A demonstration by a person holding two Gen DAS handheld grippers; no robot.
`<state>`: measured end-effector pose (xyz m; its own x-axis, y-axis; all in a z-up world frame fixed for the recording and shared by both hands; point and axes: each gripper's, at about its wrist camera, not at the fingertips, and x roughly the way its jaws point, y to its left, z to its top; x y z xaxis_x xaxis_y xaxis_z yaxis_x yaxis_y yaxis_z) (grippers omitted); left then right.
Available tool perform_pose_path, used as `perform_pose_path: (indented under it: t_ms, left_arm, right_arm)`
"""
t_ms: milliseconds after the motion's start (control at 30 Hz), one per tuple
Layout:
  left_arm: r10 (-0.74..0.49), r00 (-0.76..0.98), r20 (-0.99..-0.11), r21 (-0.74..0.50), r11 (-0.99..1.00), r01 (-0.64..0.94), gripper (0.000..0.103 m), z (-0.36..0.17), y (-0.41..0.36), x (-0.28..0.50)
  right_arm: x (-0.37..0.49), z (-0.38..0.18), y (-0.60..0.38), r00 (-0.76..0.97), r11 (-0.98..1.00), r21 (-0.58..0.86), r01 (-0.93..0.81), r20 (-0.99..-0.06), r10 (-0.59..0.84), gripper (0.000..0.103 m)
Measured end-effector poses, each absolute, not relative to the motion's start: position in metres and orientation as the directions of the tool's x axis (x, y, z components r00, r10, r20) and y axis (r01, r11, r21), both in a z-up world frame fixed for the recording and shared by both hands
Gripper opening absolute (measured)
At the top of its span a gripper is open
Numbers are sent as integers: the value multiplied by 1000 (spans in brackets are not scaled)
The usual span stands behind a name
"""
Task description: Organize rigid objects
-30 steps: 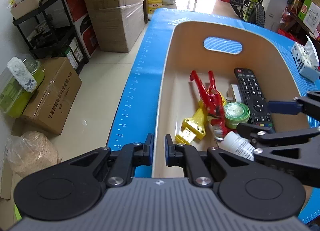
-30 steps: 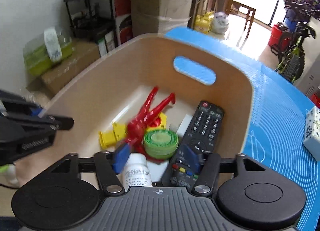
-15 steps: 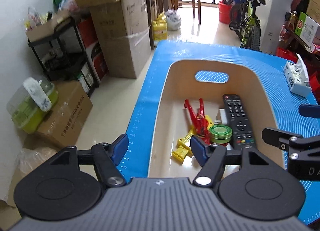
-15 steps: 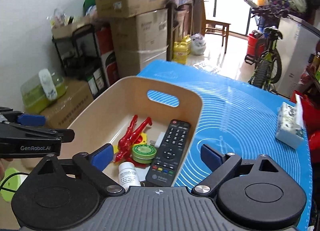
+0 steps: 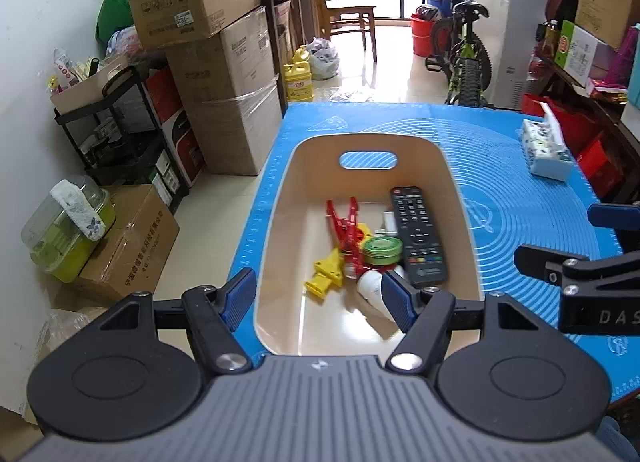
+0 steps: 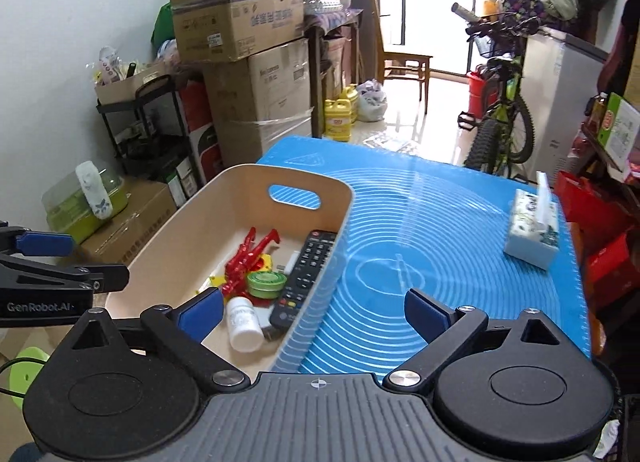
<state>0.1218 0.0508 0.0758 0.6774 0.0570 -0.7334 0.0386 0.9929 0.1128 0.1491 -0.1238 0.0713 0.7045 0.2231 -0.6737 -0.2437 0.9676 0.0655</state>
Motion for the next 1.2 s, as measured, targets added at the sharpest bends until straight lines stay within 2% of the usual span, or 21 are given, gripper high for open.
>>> perform_pose_path:
  t_ms: [633, 900, 1200]
  left_arm:
    - [37, 690, -723, 131, 988, 84, 70, 87, -3, 57]
    - [33, 672, -740, 126, 988, 90, 70, 73, -19, 36]
    - [23, 702, -711, 126, 987, 96, 70, 51, -43, 16]
  right_arm:
    - [59, 77, -175, 759, 984, 63, -165, -629, 167, 97]
    - [26, 67, -202, 773, 991, 57, -125, -620, 133, 97]
    - [-2, 44, -225, 781, 992, 76, -99, -611, 125, 97]
